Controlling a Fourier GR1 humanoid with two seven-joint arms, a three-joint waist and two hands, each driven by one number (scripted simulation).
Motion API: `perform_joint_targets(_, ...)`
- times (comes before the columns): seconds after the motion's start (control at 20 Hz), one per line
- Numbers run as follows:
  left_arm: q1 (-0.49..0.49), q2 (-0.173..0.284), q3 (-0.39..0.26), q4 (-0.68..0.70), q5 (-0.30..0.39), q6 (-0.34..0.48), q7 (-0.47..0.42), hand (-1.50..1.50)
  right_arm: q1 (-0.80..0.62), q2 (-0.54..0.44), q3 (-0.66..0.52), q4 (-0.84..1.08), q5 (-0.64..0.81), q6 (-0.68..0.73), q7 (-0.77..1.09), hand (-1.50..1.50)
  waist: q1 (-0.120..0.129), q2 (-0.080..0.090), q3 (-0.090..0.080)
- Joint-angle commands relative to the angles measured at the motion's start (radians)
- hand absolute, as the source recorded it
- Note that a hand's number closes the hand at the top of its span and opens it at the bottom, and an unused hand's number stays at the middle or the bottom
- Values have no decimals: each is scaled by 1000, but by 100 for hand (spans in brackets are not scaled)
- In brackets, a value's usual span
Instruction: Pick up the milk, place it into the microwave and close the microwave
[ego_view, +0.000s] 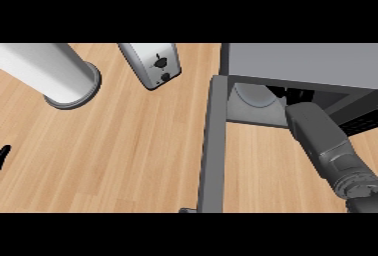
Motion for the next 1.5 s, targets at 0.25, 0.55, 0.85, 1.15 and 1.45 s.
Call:
perform_joint_targets(0.25, -43, 13, -9, 28, -5, 17, 26, -150, -15, -2, 37, 14, 43, -47, 6, -150, 16, 8, 1)
perform_joint_targets(0.55, -57, 18, -9, 52, -30, 14, 1, -150, -8, 65, 37, -8, 48, -93, -4, -150, 10, 2, 0)
perform_joint_targets(0.85, -41, 4, -26, 43, -31, 1, -1, -150, -30, 69, 54, 12, 69, -65, 31, -150, 21, 0, 0)
perform_joint_targets(1.15, -56, 25, -16, 77, -41, -16, -31, -150, -48, 85, 54, 9, 72, -59, 46, -150, 14, -3, -1)
perform_joint_targets(1.45, -56, 16, -14, 80, -55, -7, -51, -150, -36, 88, 44, 5, 66, -32, 43, -150, -6, -11, -1)
